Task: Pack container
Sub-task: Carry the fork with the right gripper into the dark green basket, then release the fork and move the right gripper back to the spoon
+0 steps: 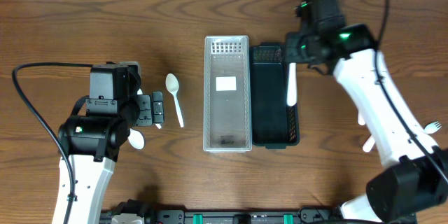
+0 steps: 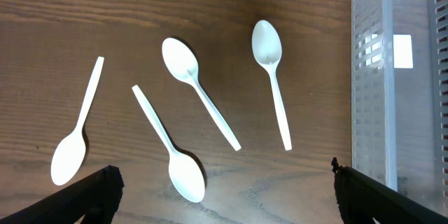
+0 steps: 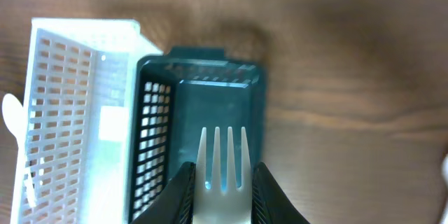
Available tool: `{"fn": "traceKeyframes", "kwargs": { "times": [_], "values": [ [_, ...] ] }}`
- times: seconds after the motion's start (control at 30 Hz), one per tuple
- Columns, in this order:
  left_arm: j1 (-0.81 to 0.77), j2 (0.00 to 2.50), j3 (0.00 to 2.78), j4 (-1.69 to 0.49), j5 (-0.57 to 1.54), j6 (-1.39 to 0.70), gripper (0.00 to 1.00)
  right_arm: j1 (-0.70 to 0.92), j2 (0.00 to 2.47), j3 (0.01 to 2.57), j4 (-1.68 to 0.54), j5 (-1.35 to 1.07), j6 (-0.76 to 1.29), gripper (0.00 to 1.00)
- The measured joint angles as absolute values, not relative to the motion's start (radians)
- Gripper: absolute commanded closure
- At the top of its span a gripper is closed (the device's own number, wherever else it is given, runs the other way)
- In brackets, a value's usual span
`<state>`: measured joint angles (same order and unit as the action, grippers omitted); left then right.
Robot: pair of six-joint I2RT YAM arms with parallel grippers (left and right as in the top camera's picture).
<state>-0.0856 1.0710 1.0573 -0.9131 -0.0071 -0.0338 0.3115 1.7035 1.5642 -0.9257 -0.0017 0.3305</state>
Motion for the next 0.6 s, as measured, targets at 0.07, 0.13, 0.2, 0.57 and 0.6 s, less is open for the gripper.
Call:
{"fn": "traceKeyframes", "kwargs": {
  "times": [0.07,0.13,0.2,0.57,0.6],
  "values": [
    [-0.086,1.071,1.057,-0.913,-0.007,-0.034,0.02,0.341,1.729,1.554,-0.927,0.012,0.364,0.96],
    [-0.086,1.071,1.057,-0.913,-0.007,-0.034,0.02,0.366,1.772,1.547,-0.928,0.023,0.384,0.96],
    [-0.086,1.071,1.057,-0.913,-0.007,-0.034,0.02,0.385,1.834,1.544,-0.927,0.030,0.391,0.95],
    [-0.086,1.071,1.057,-0.913,-0.007,-0.034,0.02,0.438,2.008,1.521,-0.914,0.042,0.363,0.54],
    [-0.086,1.071,1.057,-0.913,-0.007,-0.034,0.02,0.438,2.007,1.524,-0.915,0.043,0.355,0.50]
  ]
}}
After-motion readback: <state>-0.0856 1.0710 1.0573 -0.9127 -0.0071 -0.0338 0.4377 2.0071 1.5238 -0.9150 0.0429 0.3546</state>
